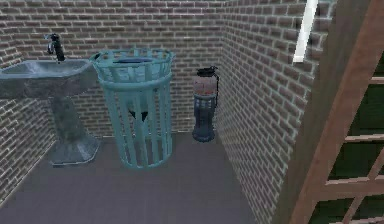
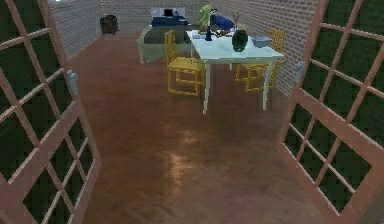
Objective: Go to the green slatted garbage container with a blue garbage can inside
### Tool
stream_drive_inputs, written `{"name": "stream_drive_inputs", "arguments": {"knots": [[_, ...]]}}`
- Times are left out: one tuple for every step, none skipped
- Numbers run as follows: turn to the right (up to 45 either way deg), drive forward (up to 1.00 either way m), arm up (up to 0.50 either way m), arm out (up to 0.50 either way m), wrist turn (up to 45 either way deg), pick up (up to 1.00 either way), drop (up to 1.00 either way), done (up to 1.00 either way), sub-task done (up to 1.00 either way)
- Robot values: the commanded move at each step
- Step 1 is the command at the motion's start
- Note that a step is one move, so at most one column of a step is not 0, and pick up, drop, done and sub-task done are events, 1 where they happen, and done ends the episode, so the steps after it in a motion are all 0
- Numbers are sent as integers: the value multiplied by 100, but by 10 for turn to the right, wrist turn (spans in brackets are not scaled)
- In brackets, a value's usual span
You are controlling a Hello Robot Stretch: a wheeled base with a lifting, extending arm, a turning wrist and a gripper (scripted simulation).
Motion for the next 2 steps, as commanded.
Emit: {"name": "stream_drive_inputs", "arguments": {"knots": [[0, 45, 0, 0, 0, 0, 0, 0, 0], [-180, 0, 0, 0, 0, 0, 0, 0, 0]]}}
